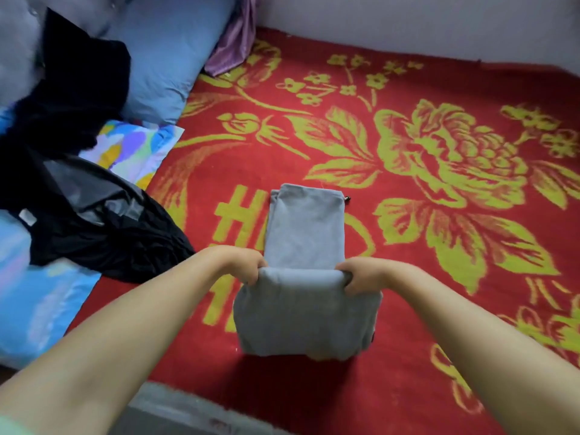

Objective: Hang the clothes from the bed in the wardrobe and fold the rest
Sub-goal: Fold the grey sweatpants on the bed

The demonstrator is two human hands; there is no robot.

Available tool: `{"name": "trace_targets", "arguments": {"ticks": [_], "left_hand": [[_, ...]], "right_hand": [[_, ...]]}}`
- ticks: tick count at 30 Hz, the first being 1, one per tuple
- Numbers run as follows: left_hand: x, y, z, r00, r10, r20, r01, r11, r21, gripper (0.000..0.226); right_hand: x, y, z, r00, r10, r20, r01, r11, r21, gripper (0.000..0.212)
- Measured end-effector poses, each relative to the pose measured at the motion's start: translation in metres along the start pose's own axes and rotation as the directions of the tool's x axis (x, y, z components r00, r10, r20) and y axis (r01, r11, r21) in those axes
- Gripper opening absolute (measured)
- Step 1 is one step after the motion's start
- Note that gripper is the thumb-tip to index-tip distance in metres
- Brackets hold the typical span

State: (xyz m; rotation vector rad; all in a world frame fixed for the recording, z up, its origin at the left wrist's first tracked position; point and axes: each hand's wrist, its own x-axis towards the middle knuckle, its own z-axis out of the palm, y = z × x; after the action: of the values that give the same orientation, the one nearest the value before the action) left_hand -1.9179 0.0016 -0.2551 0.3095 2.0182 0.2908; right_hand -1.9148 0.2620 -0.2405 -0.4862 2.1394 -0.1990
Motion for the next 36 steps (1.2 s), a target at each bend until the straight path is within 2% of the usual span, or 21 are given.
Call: {"name": "trace_targets", "arguments": {"ticks": [2,5,7,8,10,11,14,15,17,18,20,22,24,25,27,28,29,31,33,35,36], "left_hand": [[0.031,-0.014,-0.023,0.991,-0.025,-0.129,0.023,1.000,-0.018,0.021],[0.083,-0.034,-0.036,0.921,-0.093,-0.378,0.089,0.996,-0.027,0.019],[0.110,-0.042,-0.026,0.797,-0.109,-0.594,0.162,0.986,0.037,0.024],[0.121,-0.043,-0.013,0.724,-0.053,-0.688,0.165,0.981,0.099,0.033],[0.129,-0.038,0.032,0.630,0.115,-0.768,0.104,0.968,0.230,0.054],[0.126,-0.033,0.060,0.629,0.184,-0.756,0.054,0.959,0.278,0.064],[0.104,-0.025,0.151,0.703,0.305,-0.643,-0.021,0.912,0.410,0.089],[0.096,-0.024,0.176,0.737,0.311,-0.600,-0.034,0.904,0.426,0.100],[0.084,-0.023,0.210,0.807,0.237,-0.541,-0.008,0.921,0.390,0.114],[0.083,-0.023,0.216,0.805,0.211,-0.555,0.004,0.933,0.361,0.112],[0.091,-0.024,0.216,0.732,0.208,-0.649,0.031,0.941,0.337,0.093],[0.105,-0.024,0.203,0.682,0.196,-0.705,0.031,0.955,0.296,0.081],[0.117,-0.019,0.187,0.711,0.149,-0.687,0.067,0.958,0.277,0.069],[0.119,-0.017,0.177,0.714,0.122,-0.689,0.090,0.960,0.264,0.066],[0.113,-0.008,0.168,0.744,0.093,-0.661,0.142,0.946,0.293,0.064],[0.107,-0.005,0.165,0.791,0.074,-0.607,0.161,0.932,0.324,0.062],[0.100,-0.001,0.162,0.806,0.073,-0.588,0.155,0.932,0.328,0.061],[0.086,0.000,0.160,0.758,0.133,-0.639,0.094,0.946,0.309,0.056],[0.062,-0.001,0.167,0.794,0.174,-0.583,-0.001,0.959,0.284,0.038],[0.050,-0.011,0.182,0.826,0.247,-0.506,-0.097,0.948,0.304,0.034],[0.041,-0.012,0.188,0.839,0.241,-0.488,-0.079,0.941,0.329,0.031]], "right_hand": [[0.034,0.013,-0.020,0.996,0.059,-0.069,-0.056,0.997,0.044,0.020],[0.093,0.037,-0.024,0.961,0.154,-0.228,-0.138,0.987,0.085,0.039],[0.123,0.046,-0.008,0.905,0.218,-0.364,-0.207,0.976,0.069,0.049],[0.132,0.044,0.005,0.871,0.224,-0.438,-0.239,0.971,0.023,0.054],[0.134,0.031,0.046,0.817,0.131,-0.561,-0.221,0.971,-0.095,0.061],[0.131,0.023,0.071,0.798,0.067,-0.599,-0.177,0.976,-0.127,0.060],[0.105,0.003,0.146,0.811,-0.041,-0.584,-0.084,0.979,-0.185,0.060],[0.093,-0.001,0.167,0.824,-0.053,-0.564,-0.074,0.977,-0.200,0.064],[0.073,-0.006,0.198,0.858,-0.083,-0.507,-0.045,0.971,-0.234,0.081],[0.068,-0.007,0.206,0.883,-0.077,-0.464,-0.046,0.967,-0.249,0.092],[0.067,-0.003,0.213,0.878,-0.085,-0.471,-0.068,0.952,-0.300,0.102],[0.076,0.009,0.207,0.835,-0.088,-0.543,-0.110,0.941,-0.321,0.089],[0.088,0.012,0.195,0.799,-0.060,-0.599,-0.159,0.939,-0.306,0.075],[0.095,0.013,0.189,0.804,-0.036,-0.594,-0.170,0.942,-0.288,0.070],[0.098,0.012,0.182,0.844,0.038,-0.536,-0.220,0.935,-0.280,0.060],[0.097,0.011,0.180,0.864,0.067,-0.499,-0.236,0.930,-0.283,0.056],[0.090,0.005,0.174,0.884,0.083,-0.460,-0.228,0.936,-0.269,0.053],[0.068,-0.011,0.161,0.909,0.066,-0.413,-0.198,0.938,-0.286,0.040],[0.048,-0.016,0.155,0.938,0.002,-0.346,-0.135,0.923,-0.360,0.029],[0.034,-0.012,0.162,0.958,-0.079,-0.277,-0.028,0.933,-0.360,0.030],[0.025,-0.010,0.166,0.946,-0.111,-0.306,-0.012,0.927,-0.375,0.034]]}}
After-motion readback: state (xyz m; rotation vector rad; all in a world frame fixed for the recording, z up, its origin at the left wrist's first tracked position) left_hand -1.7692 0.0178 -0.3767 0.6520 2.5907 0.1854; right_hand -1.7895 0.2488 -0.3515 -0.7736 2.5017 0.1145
